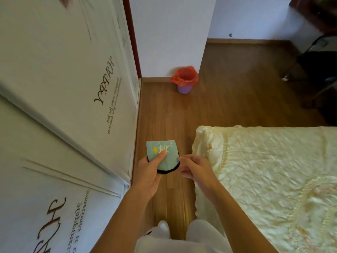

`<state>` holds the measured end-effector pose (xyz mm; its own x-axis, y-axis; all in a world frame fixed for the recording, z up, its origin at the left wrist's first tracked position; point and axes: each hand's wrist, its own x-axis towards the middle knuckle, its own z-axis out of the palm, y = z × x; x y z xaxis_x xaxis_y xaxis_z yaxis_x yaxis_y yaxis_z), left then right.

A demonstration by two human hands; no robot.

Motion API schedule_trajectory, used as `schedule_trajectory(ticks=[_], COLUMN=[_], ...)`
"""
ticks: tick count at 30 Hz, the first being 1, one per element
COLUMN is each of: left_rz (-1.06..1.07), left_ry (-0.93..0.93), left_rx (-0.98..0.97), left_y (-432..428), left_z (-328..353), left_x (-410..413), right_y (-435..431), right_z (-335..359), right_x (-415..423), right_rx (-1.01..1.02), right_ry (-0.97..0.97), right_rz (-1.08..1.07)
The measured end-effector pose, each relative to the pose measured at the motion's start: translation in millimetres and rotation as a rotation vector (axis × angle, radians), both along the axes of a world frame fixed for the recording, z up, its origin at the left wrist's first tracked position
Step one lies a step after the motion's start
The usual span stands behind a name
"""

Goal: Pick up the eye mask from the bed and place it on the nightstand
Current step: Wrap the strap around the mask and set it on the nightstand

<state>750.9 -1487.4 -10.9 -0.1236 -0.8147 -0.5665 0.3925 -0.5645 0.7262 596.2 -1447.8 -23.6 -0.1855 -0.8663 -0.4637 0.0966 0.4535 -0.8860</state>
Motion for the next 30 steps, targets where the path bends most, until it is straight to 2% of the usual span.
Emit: schedule_trajectory(ticks=[10, 15, 22, 30], left_rz=[-0.038, -0.043, -0.091, -0.189], left_ry=[-0.021, -0.058, -0.120, -0.130], left_rx=[0.049, 0.048, -0.022, -0.039], left_y=[-152, -254, -399, -511], left_z=[-17, -16, 1, 1], left_x=[-48, -101, -186, -250], right_y=[-151, -251, -391, -492], right_z=[-18, -26, -2, 4], right_x=[-52, -103, -189, -251], right_rx=[-0.001, -0.012, -0.037, -0.035], right_ry=[-0.031, -0.032, -0.020, -0.014], right_rz=[0.002, -0.025, -0.025, -0.080])
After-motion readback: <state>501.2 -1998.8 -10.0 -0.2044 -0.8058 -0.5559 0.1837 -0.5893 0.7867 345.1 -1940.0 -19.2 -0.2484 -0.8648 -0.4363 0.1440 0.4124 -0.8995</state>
